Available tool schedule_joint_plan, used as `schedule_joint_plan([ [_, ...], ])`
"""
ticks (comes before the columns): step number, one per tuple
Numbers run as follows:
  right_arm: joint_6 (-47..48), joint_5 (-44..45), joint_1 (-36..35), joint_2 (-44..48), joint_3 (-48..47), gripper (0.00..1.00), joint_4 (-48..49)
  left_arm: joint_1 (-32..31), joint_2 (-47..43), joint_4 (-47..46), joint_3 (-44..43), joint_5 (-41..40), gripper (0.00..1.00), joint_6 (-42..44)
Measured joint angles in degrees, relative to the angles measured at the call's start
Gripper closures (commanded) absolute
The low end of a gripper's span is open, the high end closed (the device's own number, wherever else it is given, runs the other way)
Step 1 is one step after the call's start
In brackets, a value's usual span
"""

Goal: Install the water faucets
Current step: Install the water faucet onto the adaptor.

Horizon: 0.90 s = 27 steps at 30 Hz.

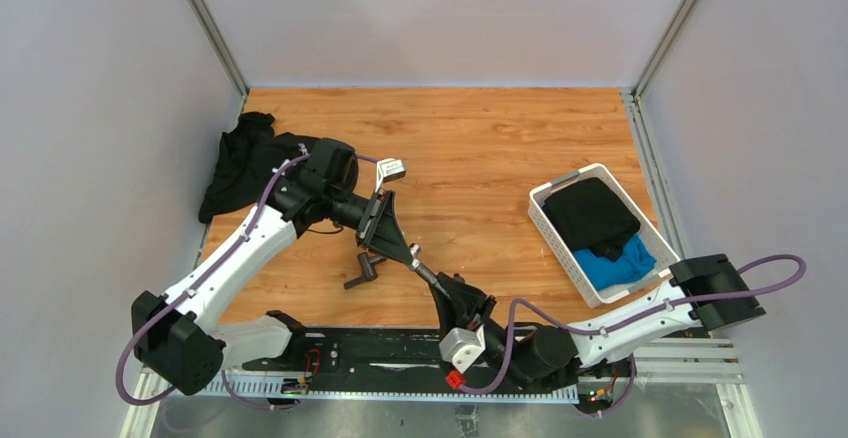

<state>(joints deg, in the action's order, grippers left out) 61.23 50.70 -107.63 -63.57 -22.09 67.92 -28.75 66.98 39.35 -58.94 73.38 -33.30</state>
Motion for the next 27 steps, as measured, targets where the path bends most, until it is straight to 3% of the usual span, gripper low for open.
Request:
schedule_joint_plan([
  [13, -17.1, -2.1, 3.2, 4.5, 0.0, 1.0, -7.9, 0.1, 0.0, -0.1, 0.0, -0.1, 1.0, 0.8],
  [27, -37.5, -10.7, 9.7, 12.5, -0.1, 1.0, -21.8, 0.1, 0.0, 0.2, 0.0, -1.1, 1.0, 1.9],
])
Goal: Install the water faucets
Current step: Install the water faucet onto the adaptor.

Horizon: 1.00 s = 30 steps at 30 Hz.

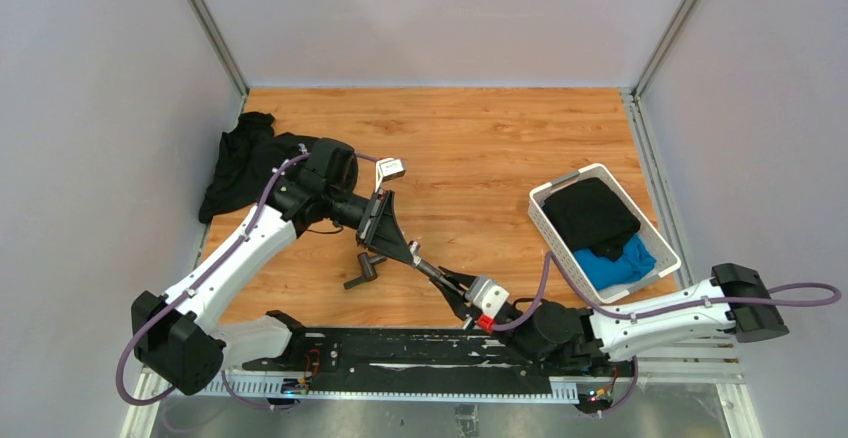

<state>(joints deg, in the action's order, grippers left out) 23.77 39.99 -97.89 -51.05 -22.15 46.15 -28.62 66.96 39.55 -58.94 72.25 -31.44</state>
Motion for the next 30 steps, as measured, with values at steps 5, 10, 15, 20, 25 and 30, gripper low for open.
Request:
schedule_joint_plan([
  [5, -5.9, -4.0, 2.8, 2.7, -0.8, 1.0, -5.9, 0.0, 0.0, 0.1, -0.2, -0.6, 1.0, 0.4],
  [10, -12.8, -9.0, 6.5, 5.8, -1.4, 1.0, -11.4, 0.0, 0.0, 0.1, -0.5, -1.1, 1.0, 1.3],
  [15, -21.6, -15.9, 11.6, 7.6, -2.9, 1.0, -17.4, 0.1, 0.0, 0.1, -0.9, -2.1, 1.0, 2.2],
  [20, -29.4, -23.6, 17.1, 8.1, -3.8, 1.0, -20.7, 0.5, 0.0, 0.4, -1.8, -3.4, 1.0, 3.7],
  [25, -36.1, -32.4, 23.9, 8.1, -4.0, 1.0, -21.4, 0.8, -0.6, -3.1, -1.2, -4.7, 1.0, 3.7],
  [30, -43.4, -42.7, 30.7, 7.2, -4.2, 1.0, -22.5, 1.1, -6.4, -27.1, 10.0, -5.2, 1.0, -9.9],
])
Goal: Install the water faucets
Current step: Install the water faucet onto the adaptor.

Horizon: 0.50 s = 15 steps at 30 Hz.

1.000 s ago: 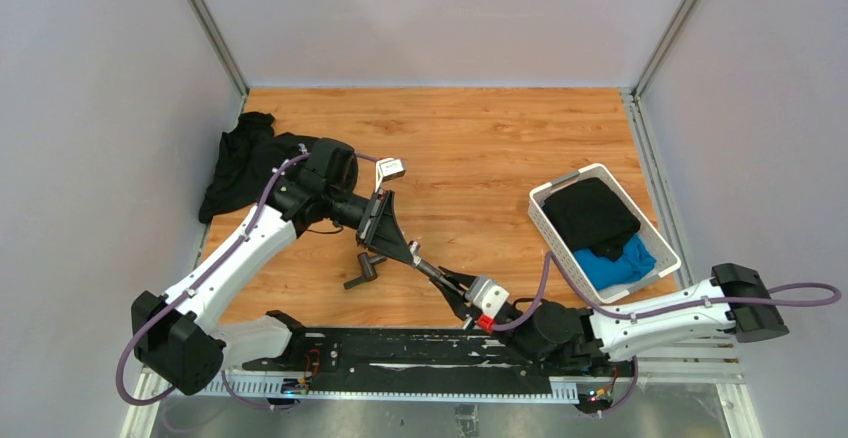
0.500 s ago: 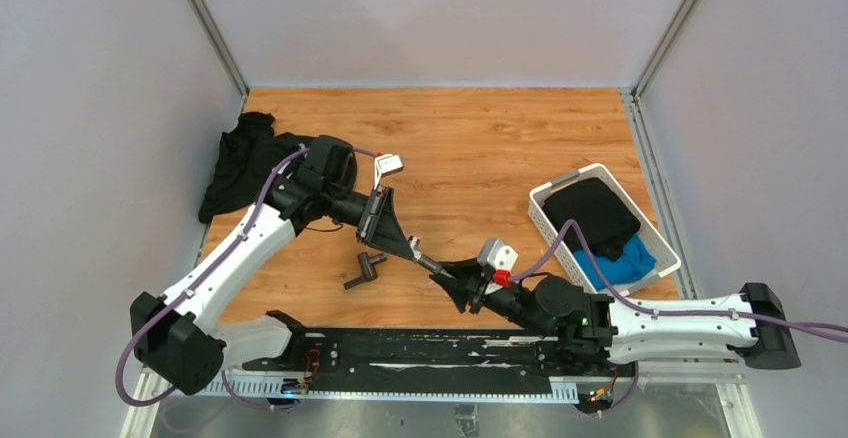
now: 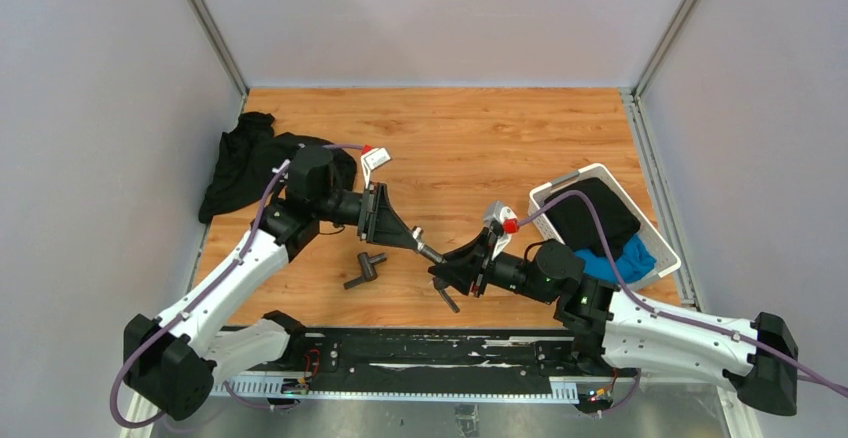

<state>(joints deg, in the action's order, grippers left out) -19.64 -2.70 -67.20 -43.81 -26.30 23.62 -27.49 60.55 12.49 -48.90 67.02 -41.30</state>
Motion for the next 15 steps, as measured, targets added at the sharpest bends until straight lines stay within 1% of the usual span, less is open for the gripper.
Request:
schedule_joint_plan([
  [3, -5.2, -5.9, 3.2, -1.2, -0.3, 1.0, 1.4, 0.0, -1.4, -10.3, 2.5, 0.2, 1.0, -4.4],
  [5, -8.5, -9.2, 5.4, -1.8, -0.4, 1.0, 3.3, 0.0, -1.8, -14.6, 2.8, 0.2, 1.0, -5.6],
  [10, -16.0, -16.0, 9.4, -2.8, -0.5, 1.0, 8.4, 0.0, -4.2, -20.3, 3.2, -0.4, 1.0, -5.9],
  [15, -22.9, -21.6, 12.7, -4.2, -0.2, 1.0, 12.5, -0.1, -6.4, -22.7, 4.6, -1.8, 1.0, -5.8],
])
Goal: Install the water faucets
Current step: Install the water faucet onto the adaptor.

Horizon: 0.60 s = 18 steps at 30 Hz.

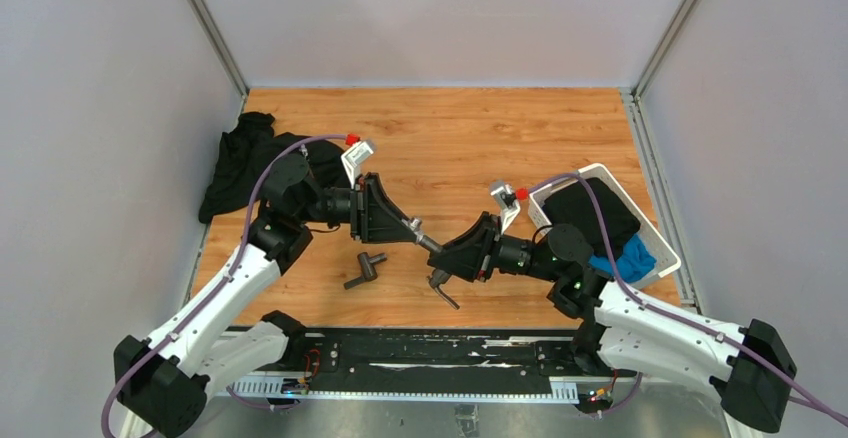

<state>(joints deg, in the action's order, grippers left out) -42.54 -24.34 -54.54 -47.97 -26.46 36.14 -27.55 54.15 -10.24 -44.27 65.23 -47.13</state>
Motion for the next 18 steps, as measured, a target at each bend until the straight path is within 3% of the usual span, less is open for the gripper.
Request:
schedule_joint_plan([
  [9, -10.5, -9.6, 5.5, -3.1, -0.4, 1.0, 4.2, -0.6, -3.2, -0.9, 1.9, -3.0, 1.0, 3.3],
  [18, -24.7, -23.8, 12.1, -11.6, -8.7, 1.0, 3.2, -0.7, -13.0, -1.7, 6.6, -10.9, 1.0, 10.6],
])
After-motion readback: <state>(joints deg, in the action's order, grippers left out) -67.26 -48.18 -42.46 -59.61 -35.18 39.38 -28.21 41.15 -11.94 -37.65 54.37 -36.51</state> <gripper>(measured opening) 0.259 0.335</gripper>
